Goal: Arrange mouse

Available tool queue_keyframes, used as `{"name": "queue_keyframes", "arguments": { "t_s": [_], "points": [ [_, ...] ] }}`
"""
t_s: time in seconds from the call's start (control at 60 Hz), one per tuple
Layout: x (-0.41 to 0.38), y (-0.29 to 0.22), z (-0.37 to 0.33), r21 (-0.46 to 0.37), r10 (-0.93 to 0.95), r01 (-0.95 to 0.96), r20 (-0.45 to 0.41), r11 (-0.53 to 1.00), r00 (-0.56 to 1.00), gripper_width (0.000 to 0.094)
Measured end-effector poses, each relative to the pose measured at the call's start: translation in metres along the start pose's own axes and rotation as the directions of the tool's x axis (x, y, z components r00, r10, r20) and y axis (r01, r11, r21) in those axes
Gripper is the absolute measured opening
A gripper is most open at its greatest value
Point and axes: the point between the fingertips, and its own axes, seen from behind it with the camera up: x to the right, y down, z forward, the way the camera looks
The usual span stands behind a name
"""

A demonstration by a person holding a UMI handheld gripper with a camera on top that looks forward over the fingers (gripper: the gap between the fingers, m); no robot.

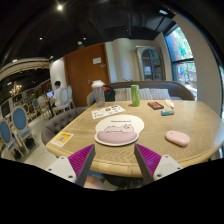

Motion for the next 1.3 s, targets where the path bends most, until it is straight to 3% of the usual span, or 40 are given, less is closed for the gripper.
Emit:
{"name": "queue_keyframes", "arguments": {
  "t_s": [0.183, 0.633, 0.95, 1.1, 1.217, 1.3],
  "points": [
    [0.043, 0.007, 0.008, -0.012, -0.024, 0.023, -0.094, 1.000, 0.995, 0.0818],
    [0.237, 0.025, 0.004, -0.040, 0.001, -0.017, -0.373, 0.999, 0.928, 0.0839],
    [0.273, 0.013, 0.047, -0.039, 0.007, -0.021, -0.334, 0.999, 0.943, 0.0819],
    [0.283, 0.005, 0.067, -0.044, 0.011, -0.027, -0.340, 0.999, 0.940, 0.0735],
    [0.294, 0.000, 0.075, -0.034, 0.031, -0.047, -0.375, 0.998, 0.927, 0.0516],
    [0.295, 0.000, 0.075, 0.009, 0.069, -0.071, -0.412, 0.997, 0.909, 0.0501]
  ]
}}
